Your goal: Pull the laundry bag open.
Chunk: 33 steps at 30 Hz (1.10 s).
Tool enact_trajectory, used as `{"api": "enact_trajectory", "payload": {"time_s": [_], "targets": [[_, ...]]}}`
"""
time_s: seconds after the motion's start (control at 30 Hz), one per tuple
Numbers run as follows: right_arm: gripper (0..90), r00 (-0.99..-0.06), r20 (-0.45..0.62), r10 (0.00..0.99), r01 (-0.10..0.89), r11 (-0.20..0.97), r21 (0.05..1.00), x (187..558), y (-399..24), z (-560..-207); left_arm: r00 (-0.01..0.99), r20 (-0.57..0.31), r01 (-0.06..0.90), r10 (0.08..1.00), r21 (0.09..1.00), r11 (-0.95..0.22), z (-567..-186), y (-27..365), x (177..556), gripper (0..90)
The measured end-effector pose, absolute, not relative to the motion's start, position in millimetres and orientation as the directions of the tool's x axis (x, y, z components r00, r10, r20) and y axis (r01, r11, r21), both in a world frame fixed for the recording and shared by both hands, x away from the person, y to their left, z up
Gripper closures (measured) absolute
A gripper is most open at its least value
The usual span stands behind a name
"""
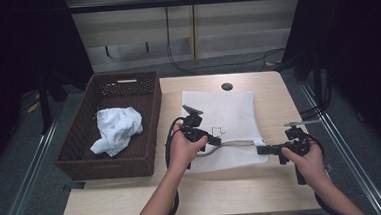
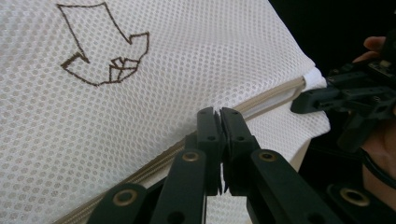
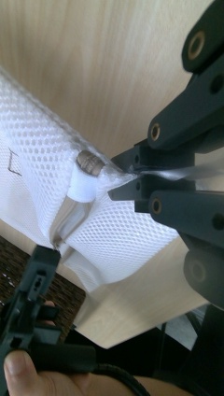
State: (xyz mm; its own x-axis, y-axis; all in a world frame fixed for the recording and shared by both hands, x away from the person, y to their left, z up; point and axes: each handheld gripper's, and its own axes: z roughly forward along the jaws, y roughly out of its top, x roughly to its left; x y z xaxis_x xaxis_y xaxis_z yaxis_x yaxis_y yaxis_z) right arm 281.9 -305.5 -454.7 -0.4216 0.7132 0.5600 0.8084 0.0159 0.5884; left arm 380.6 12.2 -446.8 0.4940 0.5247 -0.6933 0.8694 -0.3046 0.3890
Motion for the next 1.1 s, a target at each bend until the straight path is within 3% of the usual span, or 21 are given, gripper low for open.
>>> {"api": "enact_trajectory", "payload": {"time_s": [0.07, 0.13, 0.17, 0.2, 0.33, 1.1], "targets": [[87.9, -0.408, 0.55, 0.728, 0.814, 0.017, 0.581, 282.2, -307.0, -453.7, 0.517, -0.573, 0.853, 0.636, 0.41, -0.323, -444.5, 14.6, 380.4, 87.7], [87.9, -0.39, 0.519, 0.76, 0.807, 0.011, 0.59, 282.3, -316.2, -453.5, 0.477, -0.641, 0.877, 0.602, 0.393, -0.277, -447.5, 25.6, 385.2, 87.7], [87.9, -0.378, 0.554, 0.742, 0.816, -0.016, 0.578, 282.7, -322.5, -454.4, 0.451, -0.715, 0.893, 0.534, 0.374, -0.252, -449.0, 31.3, 387.5, 87.7], [87.9, -0.36, 0.598, 0.716, 0.822, -0.059, 0.566, 282.4, -331.1, -455.4, 0.453, -0.725, 0.892, 0.519, 0.378, -0.25, -447.9, 31.2, 387.7, 87.6], [87.9, -0.378, 0.58, 0.721, 0.815, -0.038, 0.579, 281.2, -330.6, -454.0, 0.483, -0.665, 0.875, 0.569, 0.394, -0.283, -444.4, 23.3, 385.3, 87.6], [87.8, -0.379, 0.593, 0.711, 0.826, -0.029, 0.563, 284.7, -327.7, -458.0, 0.467, -0.672, 0.883, 0.574, 0.384, -0.269, -445.0, 29.7, 387.7, 87.5]]}}
